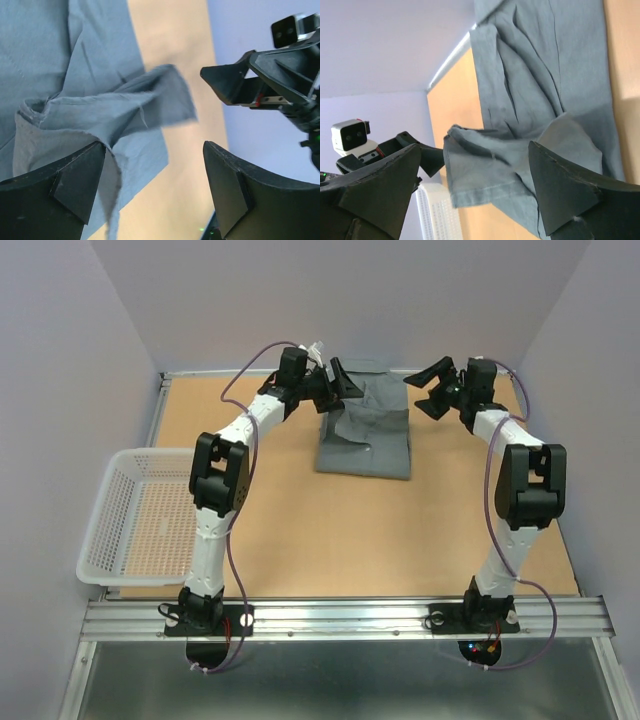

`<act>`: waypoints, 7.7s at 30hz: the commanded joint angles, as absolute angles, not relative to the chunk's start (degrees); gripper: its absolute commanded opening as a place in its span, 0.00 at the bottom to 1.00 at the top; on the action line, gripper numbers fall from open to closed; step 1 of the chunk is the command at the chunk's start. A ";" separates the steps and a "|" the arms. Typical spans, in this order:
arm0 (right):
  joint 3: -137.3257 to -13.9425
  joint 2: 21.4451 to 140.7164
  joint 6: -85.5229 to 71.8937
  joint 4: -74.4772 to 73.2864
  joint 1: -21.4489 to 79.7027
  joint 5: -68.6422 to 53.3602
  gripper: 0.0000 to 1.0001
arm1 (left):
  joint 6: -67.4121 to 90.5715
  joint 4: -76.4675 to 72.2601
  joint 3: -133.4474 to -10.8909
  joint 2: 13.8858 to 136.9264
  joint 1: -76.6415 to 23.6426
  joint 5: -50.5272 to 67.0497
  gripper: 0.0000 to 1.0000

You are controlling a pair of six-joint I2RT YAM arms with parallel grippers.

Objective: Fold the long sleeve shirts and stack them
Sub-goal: Fold the shirt

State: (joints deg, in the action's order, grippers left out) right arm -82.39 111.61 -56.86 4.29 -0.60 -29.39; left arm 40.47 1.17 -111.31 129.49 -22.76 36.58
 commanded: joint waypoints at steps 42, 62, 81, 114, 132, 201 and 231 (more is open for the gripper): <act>-60.92 106.78 -33.31 2.54 10.28 -22.68 0.39 | 27.95 13.62 -87.63 121.28 -24.08 16.08 0.64; -34.54 82.83 -37.97 4.22 10.90 -27.33 0.36 | 30.59 12.57 -53.63 98.04 -26.10 11.08 0.45; -25.66 84.89 -56.43 42.79 18.37 -34.54 0.52 | 44.38 -28.36 -44.03 84.98 -40.08 21.70 0.49; -16.43 95.63 -53.43 56.26 11.16 -39.54 0.48 | 54.75 -47.20 -24.26 93.35 -31.81 24.87 0.14; -22.85 94.56 -54.85 53.70 10.90 -38.67 0.48 | 50.71 -38.76 -44.65 102.56 -39.46 22.15 0.22; -57.57 94.92 -9.75 -16.78 30.41 5.89 0.27 | 37.18 7.46 -68.70 103.52 -33.40 -2.11 0.62; -68.45 97.37 -12.50 -21.97 46.25 11.41 0.31 | 27.05 14.06 -75.61 91.35 -27.07 -12.48 0.80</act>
